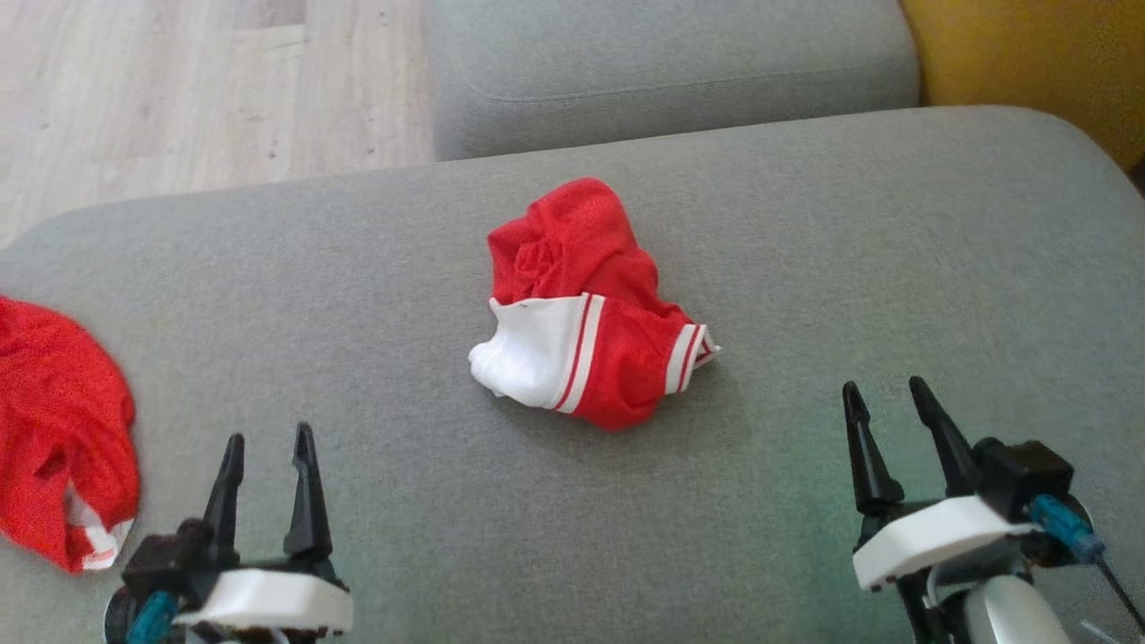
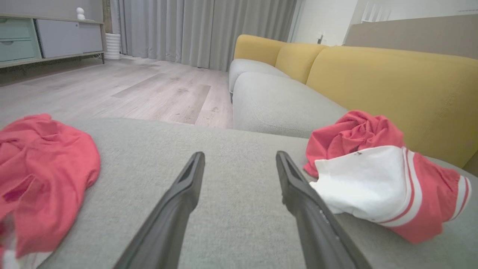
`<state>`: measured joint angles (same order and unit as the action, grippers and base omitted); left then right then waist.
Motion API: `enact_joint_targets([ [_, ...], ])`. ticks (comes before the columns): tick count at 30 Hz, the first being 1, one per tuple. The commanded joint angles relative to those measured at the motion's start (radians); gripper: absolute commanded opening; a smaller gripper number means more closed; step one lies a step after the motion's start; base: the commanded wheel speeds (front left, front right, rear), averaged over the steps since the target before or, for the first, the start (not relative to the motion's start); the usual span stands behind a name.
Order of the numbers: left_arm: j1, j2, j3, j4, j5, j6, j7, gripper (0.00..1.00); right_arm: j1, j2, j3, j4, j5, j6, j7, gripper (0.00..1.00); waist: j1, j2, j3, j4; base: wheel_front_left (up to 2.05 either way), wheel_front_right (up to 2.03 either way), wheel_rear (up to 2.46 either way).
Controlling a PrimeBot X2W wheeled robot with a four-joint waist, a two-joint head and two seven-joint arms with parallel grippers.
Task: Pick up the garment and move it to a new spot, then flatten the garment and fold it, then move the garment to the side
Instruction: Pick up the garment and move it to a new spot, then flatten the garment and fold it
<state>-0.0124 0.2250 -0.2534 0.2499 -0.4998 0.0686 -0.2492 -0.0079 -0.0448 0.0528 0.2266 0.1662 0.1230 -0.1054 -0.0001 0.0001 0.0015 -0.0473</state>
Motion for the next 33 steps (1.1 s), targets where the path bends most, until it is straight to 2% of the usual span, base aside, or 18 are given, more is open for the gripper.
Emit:
enact_joint_targets([
  [1,-0.039,0.015,0.044,-0.039,0.011,0.004,-0.01,1.0,-0.016,-0.005,0.023,-0.038,-0.002,0.008,0.001,1.0,0.0001,-0.0001,-0.003,0.007,0.0,0.0,0.0],
  [12,-0.031,0.007,0.061,-0.059,0.027,0.003,-0.012,1.0,-0.019,-0.005,0.043,-0.048,0.009,0.008,0.017,1.0,0.0001,-0.0001,0.016,0.016,0.0,0.0,0.0],
  [19,-0.054,0.0,0.064,-0.06,0.031,-0.001,-0.012,1.0,-0.147,-0.005,0.183,-0.053,0.052,0.008,0.077,1.0,0.0001,-0.0001,0.056,0.015,0.0,0.0,0.0],
  [26,-0.098,-0.011,0.054,-0.048,0.037,-0.019,-0.012,1.0,-0.353,-0.005,0.292,0.149,0.15,0.008,0.247,1.0,0.0001,-0.0001,0.101,0.042,0.0,0.0,0.0],
  [33,-0.126,-0.024,0.05,-0.031,0.043,-0.033,-0.012,1.0,-0.446,-0.005,0.352,0.313,0.131,0.008,0.294,1.0,0.0001,-0.0001,0.122,0.07,0.0,0.0,0.0],
])
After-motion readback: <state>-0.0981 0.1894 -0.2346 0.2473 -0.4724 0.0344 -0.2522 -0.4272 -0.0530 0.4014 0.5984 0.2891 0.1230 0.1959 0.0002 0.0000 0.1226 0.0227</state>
